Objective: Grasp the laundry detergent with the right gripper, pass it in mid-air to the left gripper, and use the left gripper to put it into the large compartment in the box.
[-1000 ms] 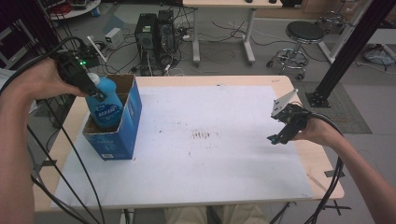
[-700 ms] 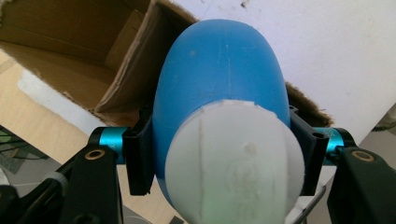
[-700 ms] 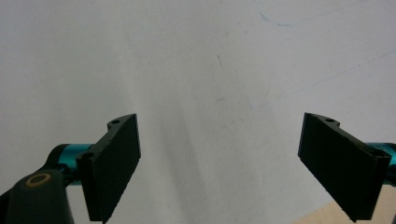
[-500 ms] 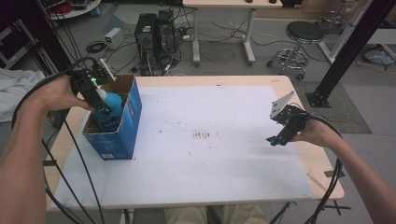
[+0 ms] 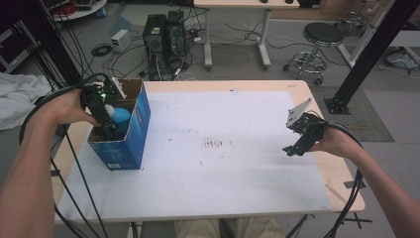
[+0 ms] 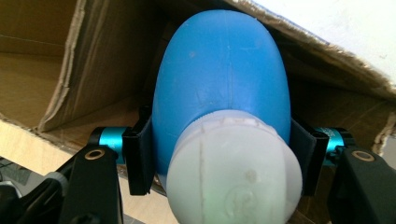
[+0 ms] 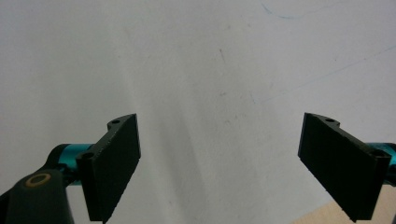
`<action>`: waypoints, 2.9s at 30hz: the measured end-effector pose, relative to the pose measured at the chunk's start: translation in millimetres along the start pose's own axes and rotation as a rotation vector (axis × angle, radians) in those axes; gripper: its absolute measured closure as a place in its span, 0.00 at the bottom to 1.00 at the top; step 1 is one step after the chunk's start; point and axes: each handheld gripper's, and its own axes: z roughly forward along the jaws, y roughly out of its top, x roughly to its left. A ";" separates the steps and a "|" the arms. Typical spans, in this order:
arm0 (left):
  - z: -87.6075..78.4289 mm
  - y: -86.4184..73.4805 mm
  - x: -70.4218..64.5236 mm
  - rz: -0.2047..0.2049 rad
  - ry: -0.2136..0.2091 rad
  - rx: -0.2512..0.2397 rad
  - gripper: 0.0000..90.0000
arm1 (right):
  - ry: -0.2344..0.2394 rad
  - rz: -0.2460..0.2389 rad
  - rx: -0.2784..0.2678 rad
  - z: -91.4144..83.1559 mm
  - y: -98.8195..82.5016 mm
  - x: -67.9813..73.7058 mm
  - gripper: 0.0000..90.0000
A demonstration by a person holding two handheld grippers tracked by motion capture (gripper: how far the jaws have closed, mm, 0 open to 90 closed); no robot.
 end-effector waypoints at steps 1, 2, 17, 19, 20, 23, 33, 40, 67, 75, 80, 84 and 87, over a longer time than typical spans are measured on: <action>1.4 0.6 0.4 0.005 -0.003 0.008 0.42 | 0.001 0.001 0.001 0.4 -0.3 0.0 0.14; 3.0 1.1 0.5 0.003 -0.003 0.009 0.42 | 0.001 0.003 0.001 0.8 -0.4 0.0 0.14; 14.5 0.5 3.9 0.003 -0.020 0.000 0.42 | 0.006 0.008 0.004 7.5 -0.9 1.1 0.14; 14.5 0.3 3.6 0.004 -0.019 -0.001 0.42 | 0.009 0.005 0.003 8.2 -0.2 1.9 0.14; 14.5 0.2 3.2 0.006 -0.019 -0.001 0.42 | 0.010 0.005 0.002 8.5 0.0 2.1 0.14; 14.4 0.1 2.4 0.008 -0.017 0.003 0.42 | 0.009 0.006 0.003 8.8 0.2 2.6 0.14; 15.0 0.9 1.8 -0.014 -0.023 0.011 0.36 | 0.014 0.003 0.000 9.9 0.4 6.0 0.14; 14.4 2.2 2.5 -0.032 -0.014 0.014 0.29 | 0.016 0.000 0.001 10.0 0.7 7.4 0.14; -14.6 2.6 -2.8 -0.042 0.015 0.031 0.24 | 0.020 0.000 0.001 11.2 0.5 9.3 0.14; -27.7 3.2 -3.7 -0.044 0.057 0.029 0.24 | 0.024 -0.008 -0.003 11.9 2.8 11.4 0.14; -41.3 2.8 -3.0 -0.052 0.095 0.017 0.23 | 0.019 -0.005 -0.002 10.5 1.9 10.9 0.14; -51.9 6.7 -6.2 -0.043 0.125 0.000 0.22 | 0.018 -0.003 -0.001 9.7 1.7 11.0 0.14; -59.8 13.3 -9.9 -0.027 0.147 -0.014 0.20 | 0.018 -0.004 -0.001 9.6 2.3 10.7 0.14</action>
